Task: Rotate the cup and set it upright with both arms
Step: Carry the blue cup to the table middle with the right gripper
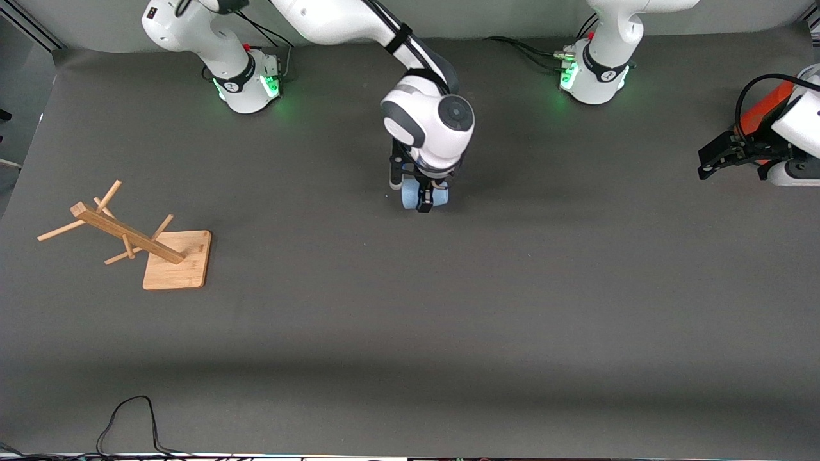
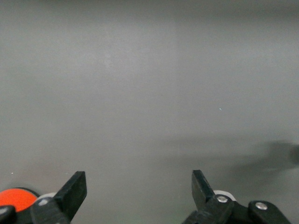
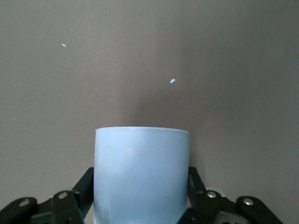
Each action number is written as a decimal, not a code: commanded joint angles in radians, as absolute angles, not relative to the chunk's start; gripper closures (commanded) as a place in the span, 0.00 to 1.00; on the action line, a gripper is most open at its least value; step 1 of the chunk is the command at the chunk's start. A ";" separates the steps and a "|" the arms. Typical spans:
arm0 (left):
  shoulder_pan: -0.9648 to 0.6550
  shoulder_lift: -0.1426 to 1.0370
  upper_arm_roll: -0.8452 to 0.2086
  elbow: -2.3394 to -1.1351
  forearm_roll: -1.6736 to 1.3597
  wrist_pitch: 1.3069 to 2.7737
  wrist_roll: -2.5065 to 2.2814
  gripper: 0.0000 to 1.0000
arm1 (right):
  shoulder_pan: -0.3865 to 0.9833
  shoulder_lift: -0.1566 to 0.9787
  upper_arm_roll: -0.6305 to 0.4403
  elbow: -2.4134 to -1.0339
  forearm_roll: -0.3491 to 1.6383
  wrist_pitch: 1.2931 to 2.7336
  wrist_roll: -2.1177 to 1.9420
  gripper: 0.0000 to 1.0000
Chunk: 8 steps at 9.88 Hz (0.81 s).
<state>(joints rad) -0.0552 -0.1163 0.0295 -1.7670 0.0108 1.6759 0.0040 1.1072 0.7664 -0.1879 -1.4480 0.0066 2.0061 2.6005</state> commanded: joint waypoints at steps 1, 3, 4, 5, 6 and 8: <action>-0.055 -0.112 0.026 -1.744 0.006 1.654 0.003 0.00 | 1.120 0.842 -0.202 -1.364 0.008 1.996 2.660 0.45; -0.060 -0.112 0.025 -1.743 0.005 1.654 0.003 0.00 | 1.121 0.864 -0.202 -1.365 0.008 2.019 2.672 0.45; -0.061 -0.112 0.025 -1.743 0.005 1.651 0.003 0.00 | 1.121 0.870 -0.202 -1.365 0.008 2.020 2.672 0.37; -0.061 -0.112 0.025 -1.743 0.005 1.651 0.003 0.00 | 1.121 0.877 -0.202 -1.364 0.008 2.026 2.674 0.17; -0.060 -0.112 0.025 -1.743 0.005 1.651 0.003 0.00 | 1.121 0.880 -0.202 -1.364 0.008 2.026 2.674 0.00; -0.061 -0.112 0.025 -1.741 0.005 1.651 0.003 0.00 | 1.121 0.879 -0.202 -1.364 0.005 2.026 2.671 0.00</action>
<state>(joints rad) -0.0558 -0.1164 0.0225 -1.7663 0.0093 1.6759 0.0040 1.1084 0.8612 -0.1885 -1.3934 0.0065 2.0252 2.6448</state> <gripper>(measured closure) 0.000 0.000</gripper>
